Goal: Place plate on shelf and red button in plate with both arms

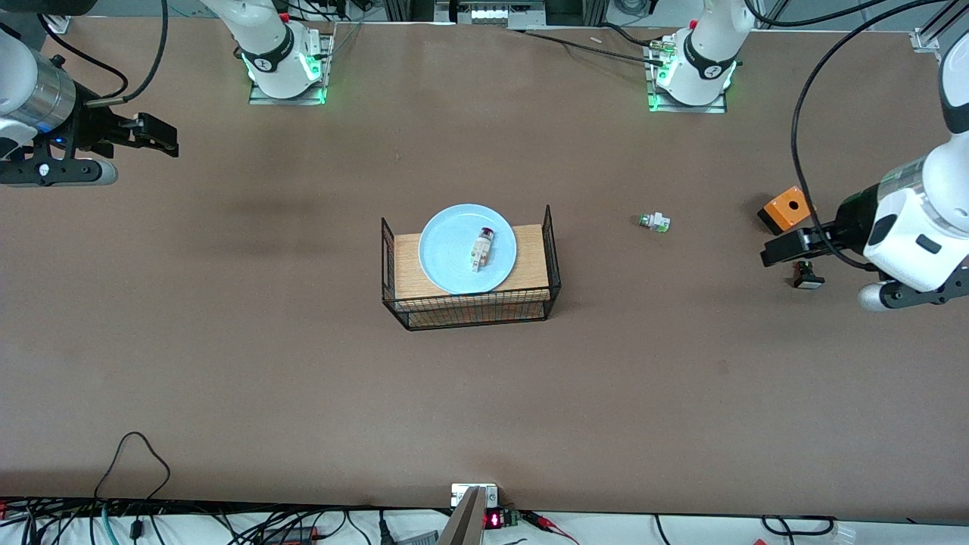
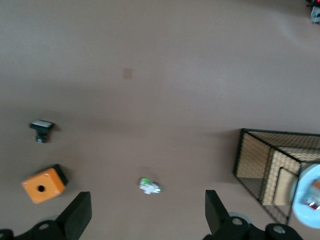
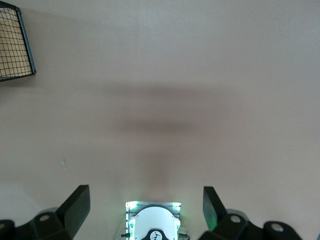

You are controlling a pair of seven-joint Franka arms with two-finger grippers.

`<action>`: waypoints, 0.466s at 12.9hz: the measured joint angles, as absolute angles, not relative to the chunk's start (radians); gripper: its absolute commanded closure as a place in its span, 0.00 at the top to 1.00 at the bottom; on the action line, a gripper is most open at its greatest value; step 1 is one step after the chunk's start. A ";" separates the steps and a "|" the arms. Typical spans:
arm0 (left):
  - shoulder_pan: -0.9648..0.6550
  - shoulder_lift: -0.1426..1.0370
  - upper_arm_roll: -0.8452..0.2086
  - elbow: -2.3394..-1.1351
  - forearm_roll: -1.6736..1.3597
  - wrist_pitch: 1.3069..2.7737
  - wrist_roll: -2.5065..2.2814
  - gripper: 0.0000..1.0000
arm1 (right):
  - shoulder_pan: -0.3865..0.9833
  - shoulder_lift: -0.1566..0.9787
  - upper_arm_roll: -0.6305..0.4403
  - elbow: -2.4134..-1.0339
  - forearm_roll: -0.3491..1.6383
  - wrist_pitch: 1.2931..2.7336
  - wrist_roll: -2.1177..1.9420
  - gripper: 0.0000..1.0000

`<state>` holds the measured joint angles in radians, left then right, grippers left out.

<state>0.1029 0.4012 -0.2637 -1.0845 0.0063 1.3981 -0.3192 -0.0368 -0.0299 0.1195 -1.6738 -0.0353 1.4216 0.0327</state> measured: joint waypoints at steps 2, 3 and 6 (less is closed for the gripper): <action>0.101 0.346 -0.182 -1.156 0.006 1.431 -0.187 1.00 | -0.037 -0.028 0.120 -1.674 -0.035 1.421 0.033 1.00; 0.102 0.308 -0.140 -1.213 0.006 1.472 -0.116 1.00 | -0.037 -0.026 0.119 -1.674 -0.035 1.421 0.033 1.00; 0.098 0.207 -0.088 -1.398 0.006 1.615 -0.020 1.00 | -0.038 -0.024 0.118 -1.674 -0.035 1.420 0.033 1.00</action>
<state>0.0984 0.2066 -0.0885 -1.3978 0.0062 1.6145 -0.0198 -0.0377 -0.0235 0.1183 -1.6738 -0.0353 1.4195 0.0327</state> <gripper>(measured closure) 0.000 0.000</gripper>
